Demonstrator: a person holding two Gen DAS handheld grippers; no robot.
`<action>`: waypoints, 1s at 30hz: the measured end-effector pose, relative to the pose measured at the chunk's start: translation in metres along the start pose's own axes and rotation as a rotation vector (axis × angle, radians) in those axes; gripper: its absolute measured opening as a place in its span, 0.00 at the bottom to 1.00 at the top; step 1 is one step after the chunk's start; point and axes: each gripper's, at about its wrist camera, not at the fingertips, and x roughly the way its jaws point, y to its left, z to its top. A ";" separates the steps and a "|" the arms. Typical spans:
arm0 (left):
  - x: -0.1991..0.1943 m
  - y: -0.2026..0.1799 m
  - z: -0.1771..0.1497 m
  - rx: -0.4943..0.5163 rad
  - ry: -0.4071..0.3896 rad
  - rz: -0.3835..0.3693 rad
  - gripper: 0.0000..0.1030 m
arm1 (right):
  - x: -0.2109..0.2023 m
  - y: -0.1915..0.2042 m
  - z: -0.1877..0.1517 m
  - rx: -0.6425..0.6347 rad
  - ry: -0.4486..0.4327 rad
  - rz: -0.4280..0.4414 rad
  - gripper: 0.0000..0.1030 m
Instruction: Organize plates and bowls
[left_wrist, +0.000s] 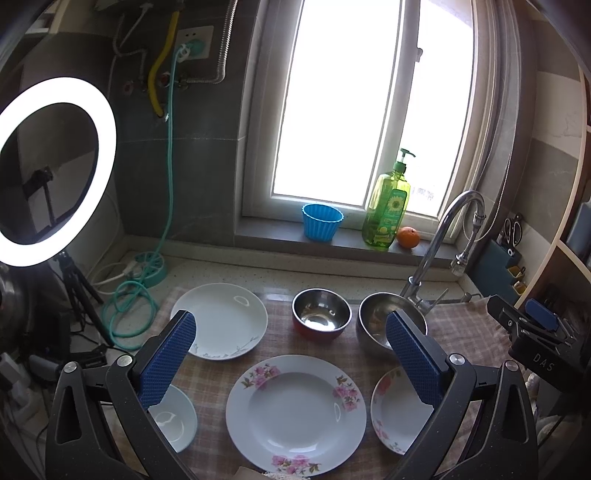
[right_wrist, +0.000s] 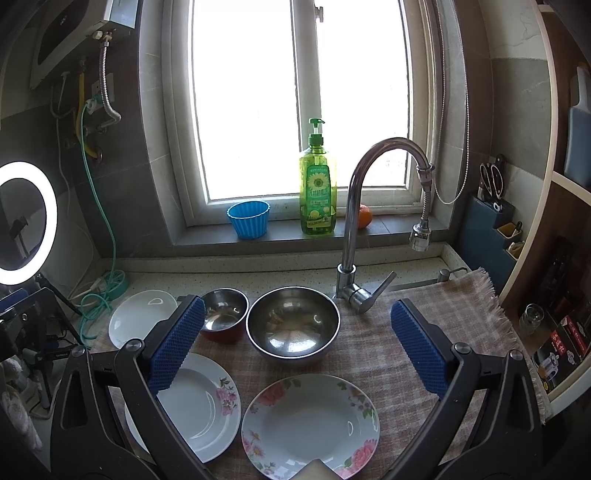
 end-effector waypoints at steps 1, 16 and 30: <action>0.000 0.000 0.000 -0.001 0.000 0.000 0.99 | 0.000 0.000 0.000 0.000 0.000 0.001 0.99; -0.001 0.000 -0.001 -0.003 -0.002 -0.007 0.99 | 0.000 0.000 0.000 -0.002 0.001 -0.001 0.99; -0.001 0.002 -0.002 -0.008 0.000 -0.008 0.99 | -0.001 0.001 -0.004 -0.002 0.006 0.000 0.99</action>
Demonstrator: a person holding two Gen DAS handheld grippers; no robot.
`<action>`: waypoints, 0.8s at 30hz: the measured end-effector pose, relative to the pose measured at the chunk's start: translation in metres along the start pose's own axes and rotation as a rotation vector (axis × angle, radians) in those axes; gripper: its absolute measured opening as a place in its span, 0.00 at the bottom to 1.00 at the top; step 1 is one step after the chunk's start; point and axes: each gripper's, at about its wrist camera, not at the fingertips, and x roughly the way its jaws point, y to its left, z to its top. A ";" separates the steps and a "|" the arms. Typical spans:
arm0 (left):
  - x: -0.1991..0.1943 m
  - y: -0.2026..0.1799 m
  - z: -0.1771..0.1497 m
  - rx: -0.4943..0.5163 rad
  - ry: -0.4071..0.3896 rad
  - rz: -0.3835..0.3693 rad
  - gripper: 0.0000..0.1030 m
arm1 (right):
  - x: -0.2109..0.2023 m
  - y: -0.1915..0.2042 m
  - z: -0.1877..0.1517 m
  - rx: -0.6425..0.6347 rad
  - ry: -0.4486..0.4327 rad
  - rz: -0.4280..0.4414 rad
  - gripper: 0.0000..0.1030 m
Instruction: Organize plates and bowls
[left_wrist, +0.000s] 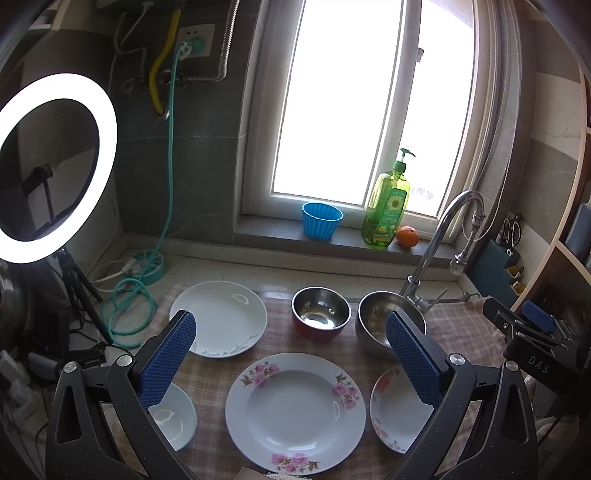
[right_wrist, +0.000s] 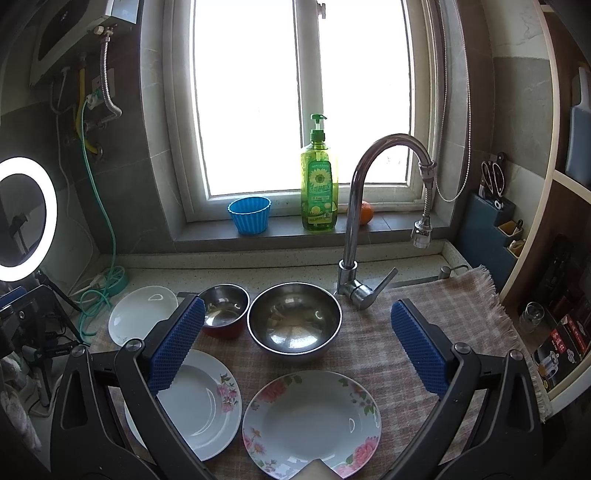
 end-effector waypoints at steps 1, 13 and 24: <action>0.000 0.000 0.000 -0.001 0.000 0.001 0.99 | 0.000 0.000 -0.001 0.000 0.001 0.000 0.99; 0.005 0.008 -0.002 -0.009 0.016 0.001 0.99 | 0.010 0.010 -0.001 -0.013 0.031 0.003 0.99; 0.037 0.044 -0.019 -0.095 0.149 -0.007 0.98 | 0.044 0.007 -0.020 -0.019 0.148 0.071 0.99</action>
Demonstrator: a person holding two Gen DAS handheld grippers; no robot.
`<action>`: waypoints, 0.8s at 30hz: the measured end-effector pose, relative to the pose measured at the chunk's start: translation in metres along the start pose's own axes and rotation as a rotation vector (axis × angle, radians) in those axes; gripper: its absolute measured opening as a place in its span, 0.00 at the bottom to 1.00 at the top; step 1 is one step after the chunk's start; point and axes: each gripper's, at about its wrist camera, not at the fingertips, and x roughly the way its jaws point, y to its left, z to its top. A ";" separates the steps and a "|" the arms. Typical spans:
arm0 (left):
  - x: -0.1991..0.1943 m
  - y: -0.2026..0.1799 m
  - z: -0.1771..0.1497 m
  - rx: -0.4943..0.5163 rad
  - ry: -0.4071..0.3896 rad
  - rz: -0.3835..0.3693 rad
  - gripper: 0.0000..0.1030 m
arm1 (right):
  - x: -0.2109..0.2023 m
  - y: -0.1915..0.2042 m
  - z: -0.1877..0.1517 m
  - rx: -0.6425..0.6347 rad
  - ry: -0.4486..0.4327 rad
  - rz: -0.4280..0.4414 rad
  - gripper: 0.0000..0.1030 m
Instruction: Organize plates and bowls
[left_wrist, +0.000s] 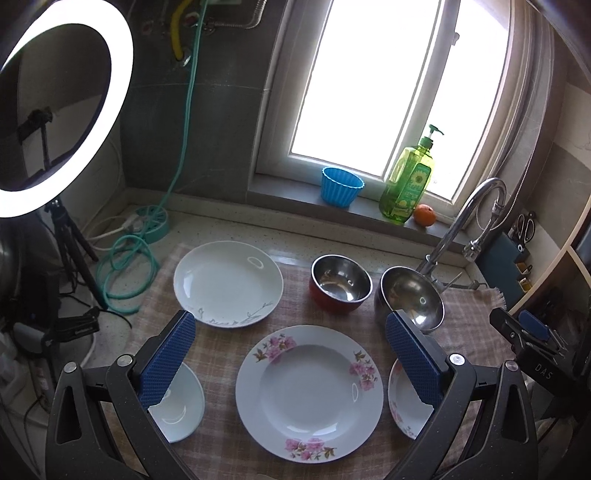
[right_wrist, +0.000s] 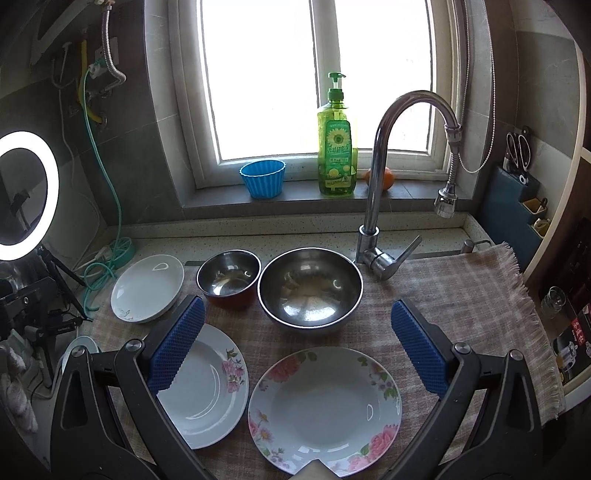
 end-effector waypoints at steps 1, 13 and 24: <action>0.004 0.006 -0.002 -0.015 0.020 0.001 0.97 | 0.004 0.000 -0.002 -0.002 0.017 0.013 0.99; 0.031 0.044 -0.034 -0.140 0.196 -0.042 0.59 | 0.065 0.017 -0.031 -0.058 0.249 0.218 0.68; 0.041 0.043 -0.079 -0.182 0.339 -0.098 0.27 | 0.125 0.040 -0.052 -0.116 0.442 0.348 0.40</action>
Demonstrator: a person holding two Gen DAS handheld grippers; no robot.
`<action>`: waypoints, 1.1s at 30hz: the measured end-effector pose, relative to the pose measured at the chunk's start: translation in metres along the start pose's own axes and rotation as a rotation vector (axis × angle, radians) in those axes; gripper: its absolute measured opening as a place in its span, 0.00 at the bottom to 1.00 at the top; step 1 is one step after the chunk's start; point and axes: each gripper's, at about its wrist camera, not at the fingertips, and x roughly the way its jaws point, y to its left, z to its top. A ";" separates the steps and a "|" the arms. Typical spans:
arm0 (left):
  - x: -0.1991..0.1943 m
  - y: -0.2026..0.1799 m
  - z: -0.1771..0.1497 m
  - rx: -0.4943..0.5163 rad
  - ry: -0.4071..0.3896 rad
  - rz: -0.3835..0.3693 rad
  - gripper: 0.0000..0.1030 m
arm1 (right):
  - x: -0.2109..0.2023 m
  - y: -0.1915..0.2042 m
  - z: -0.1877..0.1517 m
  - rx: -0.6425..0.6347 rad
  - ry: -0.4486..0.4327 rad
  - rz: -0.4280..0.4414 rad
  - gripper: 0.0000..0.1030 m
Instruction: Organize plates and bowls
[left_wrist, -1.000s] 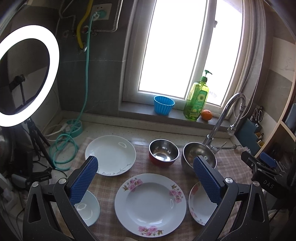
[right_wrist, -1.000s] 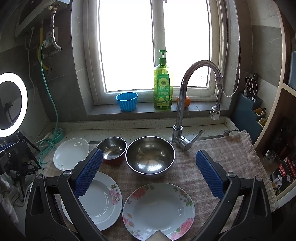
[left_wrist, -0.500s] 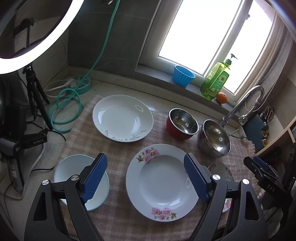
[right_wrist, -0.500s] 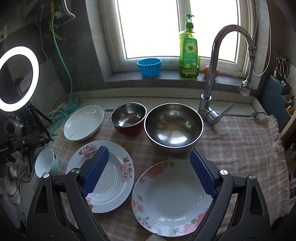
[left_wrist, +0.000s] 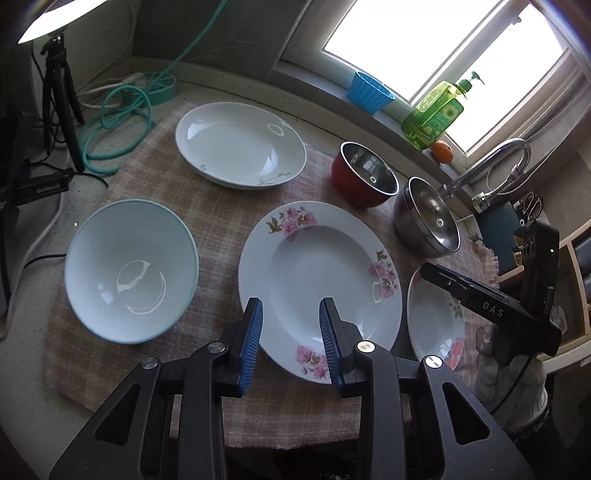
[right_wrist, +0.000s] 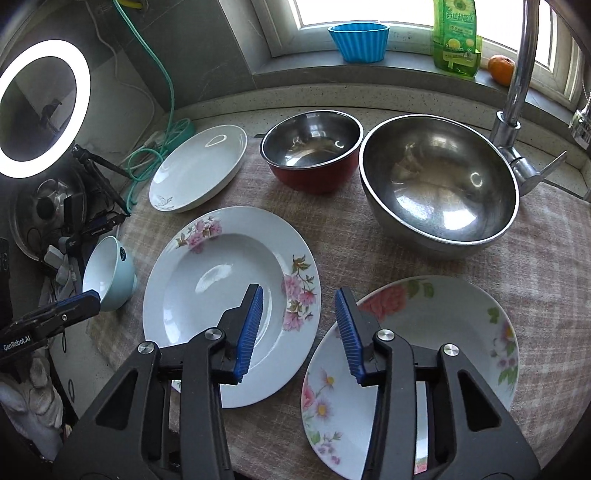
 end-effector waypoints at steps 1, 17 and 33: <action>0.002 0.001 -0.004 -0.010 0.014 -0.003 0.26 | 0.004 0.000 0.002 -0.007 0.011 0.001 0.38; 0.033 0.030 -0.032 -0.204 0.080 -0.011 0.21 | 0.056 -0.012 0.024 -0.075 0.142 0.010 0.31; 0.043 0.042 -0.029 -0.249 0.075 -0.020 0.14 | 0.077 -0.006 0.029 -0.088 0.197 0.074 0.30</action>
